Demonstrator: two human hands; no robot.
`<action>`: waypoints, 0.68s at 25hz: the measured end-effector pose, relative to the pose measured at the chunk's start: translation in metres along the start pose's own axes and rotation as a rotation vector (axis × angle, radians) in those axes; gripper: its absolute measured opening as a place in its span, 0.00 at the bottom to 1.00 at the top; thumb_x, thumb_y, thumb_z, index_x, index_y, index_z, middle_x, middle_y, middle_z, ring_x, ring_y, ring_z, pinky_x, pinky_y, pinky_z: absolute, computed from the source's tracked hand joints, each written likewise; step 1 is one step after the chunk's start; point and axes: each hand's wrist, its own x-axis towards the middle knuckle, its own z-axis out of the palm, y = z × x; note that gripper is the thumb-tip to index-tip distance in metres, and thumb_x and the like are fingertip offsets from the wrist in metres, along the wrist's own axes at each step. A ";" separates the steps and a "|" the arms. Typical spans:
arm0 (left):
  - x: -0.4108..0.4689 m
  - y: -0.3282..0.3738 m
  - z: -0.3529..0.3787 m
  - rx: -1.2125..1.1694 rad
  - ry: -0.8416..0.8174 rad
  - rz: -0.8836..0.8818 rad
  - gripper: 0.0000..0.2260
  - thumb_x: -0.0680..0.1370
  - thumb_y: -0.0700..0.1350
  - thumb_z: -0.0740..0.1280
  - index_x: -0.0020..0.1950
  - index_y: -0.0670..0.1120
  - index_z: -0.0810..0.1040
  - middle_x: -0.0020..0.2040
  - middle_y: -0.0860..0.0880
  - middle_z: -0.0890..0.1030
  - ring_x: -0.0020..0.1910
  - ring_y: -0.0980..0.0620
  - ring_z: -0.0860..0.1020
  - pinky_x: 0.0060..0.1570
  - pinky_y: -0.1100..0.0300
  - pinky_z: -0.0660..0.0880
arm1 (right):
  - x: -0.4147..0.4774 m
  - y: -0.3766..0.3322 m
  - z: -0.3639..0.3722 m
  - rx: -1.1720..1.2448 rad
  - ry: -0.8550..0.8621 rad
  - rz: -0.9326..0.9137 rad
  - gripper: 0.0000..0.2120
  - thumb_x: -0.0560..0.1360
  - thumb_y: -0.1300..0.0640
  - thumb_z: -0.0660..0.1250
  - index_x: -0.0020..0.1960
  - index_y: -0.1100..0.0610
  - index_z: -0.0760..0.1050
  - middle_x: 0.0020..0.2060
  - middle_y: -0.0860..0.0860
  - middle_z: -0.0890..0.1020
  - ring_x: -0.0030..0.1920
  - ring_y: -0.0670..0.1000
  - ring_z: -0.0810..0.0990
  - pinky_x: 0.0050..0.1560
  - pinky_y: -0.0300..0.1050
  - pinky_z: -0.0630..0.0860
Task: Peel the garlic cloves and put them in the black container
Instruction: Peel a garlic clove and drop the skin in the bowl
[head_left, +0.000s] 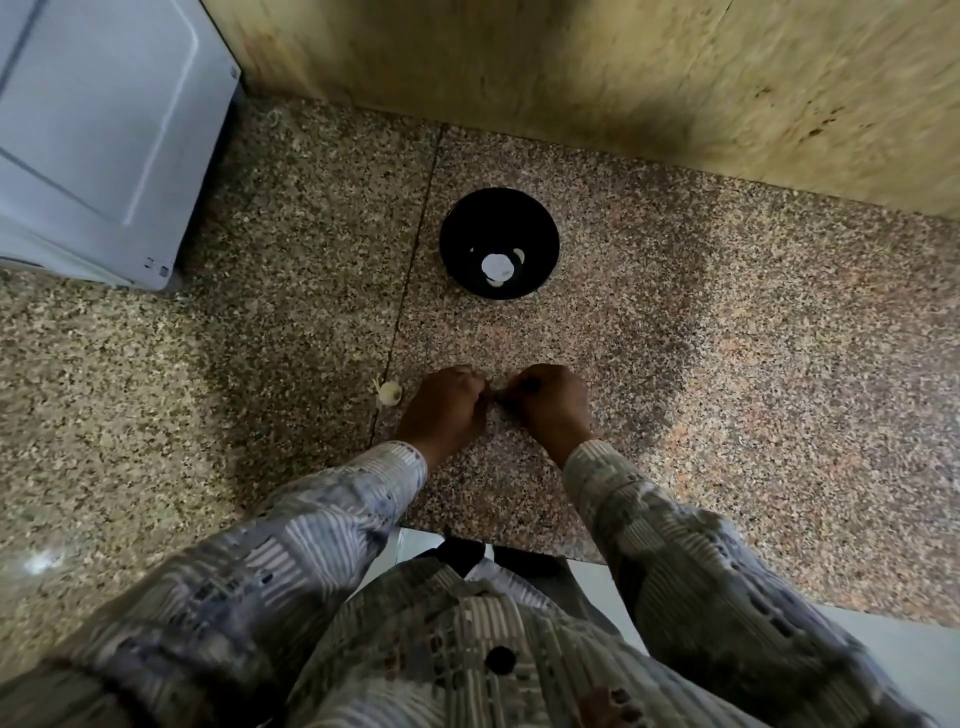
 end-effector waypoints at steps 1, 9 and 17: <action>0.000 0.001 0.000 -0.005 0.005 -0.001 0.11 0.74 0.48 0.63 0.43 0.44 0.83 0.42 0.45 0.81 0.43 0.43 0.80 0.44 0.52 0.78 | 0.001 -0.001 0.000 0.010 0.006 0.021 0.09 0.71 0.46 0.79 0.41 0.50 0.84 0.35 0.46 0.85 0.39 0.48 0.84 0.46 0.46 0.83; 0.006 0.003 -0.002 0.018 0.008 -0.019 0.07 0.74 0.43 0.68 0.44 0.45 0.86 0.42 0.45 0.85 0.44 0.44 0.83 0.47 0.51 0.80 | -0.001 -0.005 -0.003 0.007 -0.015 0.061 0.10 0.72 0.46 0.79 0.39 0.50 0.82 0.34 0.45 0.84 0.37 0.45 0.82 0.43 0.42 0.81; 0.007 0.003 0.000 0.020 0.031 -0.021 0.06 0.75 0.43 0.70 0.45 0.45 0.87 0.44 0.44 0.85 0.45 0.44 0.83 0.48 0.54 0.80 | -0.008 0.002 -0.003 0.009 -0.018 -0.018 0.08 0.74 0.48 0.76 0.42 0.50 0.82 0.37 0.46 0.83 0.39 0.47 0.82 0.44 0.46 0.82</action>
